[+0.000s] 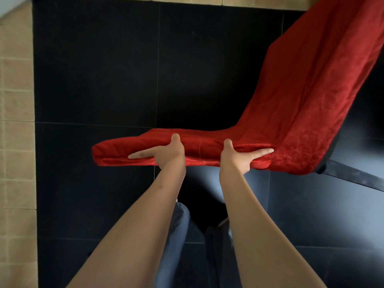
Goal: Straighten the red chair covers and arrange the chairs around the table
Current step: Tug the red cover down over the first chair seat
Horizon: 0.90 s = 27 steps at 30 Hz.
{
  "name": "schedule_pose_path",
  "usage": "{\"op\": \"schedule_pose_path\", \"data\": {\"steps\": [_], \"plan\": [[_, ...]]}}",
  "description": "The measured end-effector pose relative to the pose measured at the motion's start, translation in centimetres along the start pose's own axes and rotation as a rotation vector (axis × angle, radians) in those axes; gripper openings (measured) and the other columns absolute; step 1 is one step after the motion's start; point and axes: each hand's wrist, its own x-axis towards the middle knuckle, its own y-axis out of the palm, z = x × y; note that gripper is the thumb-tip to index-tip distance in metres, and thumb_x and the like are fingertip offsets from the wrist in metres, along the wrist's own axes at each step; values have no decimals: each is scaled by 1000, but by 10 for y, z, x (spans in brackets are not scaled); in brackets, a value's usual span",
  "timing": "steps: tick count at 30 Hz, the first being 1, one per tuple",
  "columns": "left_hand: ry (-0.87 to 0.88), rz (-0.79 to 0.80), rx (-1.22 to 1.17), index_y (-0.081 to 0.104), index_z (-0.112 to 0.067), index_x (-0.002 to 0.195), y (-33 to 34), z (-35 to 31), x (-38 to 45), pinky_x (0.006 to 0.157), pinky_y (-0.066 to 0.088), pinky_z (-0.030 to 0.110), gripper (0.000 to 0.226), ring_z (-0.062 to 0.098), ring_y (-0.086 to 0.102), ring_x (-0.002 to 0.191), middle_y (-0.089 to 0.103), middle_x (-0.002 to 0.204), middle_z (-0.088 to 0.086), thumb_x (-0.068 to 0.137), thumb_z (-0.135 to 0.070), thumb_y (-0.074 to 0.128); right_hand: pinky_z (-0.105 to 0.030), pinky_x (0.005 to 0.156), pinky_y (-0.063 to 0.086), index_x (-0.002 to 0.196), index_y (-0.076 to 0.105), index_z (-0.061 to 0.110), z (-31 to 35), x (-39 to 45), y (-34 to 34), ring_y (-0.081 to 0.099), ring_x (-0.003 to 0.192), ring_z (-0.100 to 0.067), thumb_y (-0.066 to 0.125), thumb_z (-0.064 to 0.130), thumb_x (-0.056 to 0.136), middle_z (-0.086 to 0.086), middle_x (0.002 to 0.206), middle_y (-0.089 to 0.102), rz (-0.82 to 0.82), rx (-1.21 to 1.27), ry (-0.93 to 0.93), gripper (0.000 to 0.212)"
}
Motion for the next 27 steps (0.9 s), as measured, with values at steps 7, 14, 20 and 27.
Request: {"op": "schedule_pose_path", "data": {"steps": [7,14,20,27], "plan": [[-57,-39,8,14,-7,150,9,-8,-3,97,45,42,93,36,57,114,48,137,20,83,-42,69,-32,67,47,144,-23,46,10,0,5,57,60,-13,73,29,78,0,70,51,-26,-27,12,118],[-111,-37,30,15,-4,149,10,-18,-9,98,44,41,90,35,56,114,49,136,18,85,-39,68,-27,59,44,144,-24,46,16,2,3,52,58,-12,73,31,78,0,70,45,-11,-82,44,119],[-98,-30,83,-3,-3,150,9,-23,-12,95,46,40,99,35,58,112,50,135,19,88,-38,65,-34,69,45,143,-28,44,18,4,3,50,59,-14,72,33,79,-1,69,40,14,-129,52,119],[-69,19,128,11,2,149,4,-24,-6,95,46,40,93,37,58,113,49,136,21,87,-40,65,-27,53,40,142,-33,37,21,4,-3,49,57,-15,68,39,83,-3,68,40,73,-182,12,117]]}}
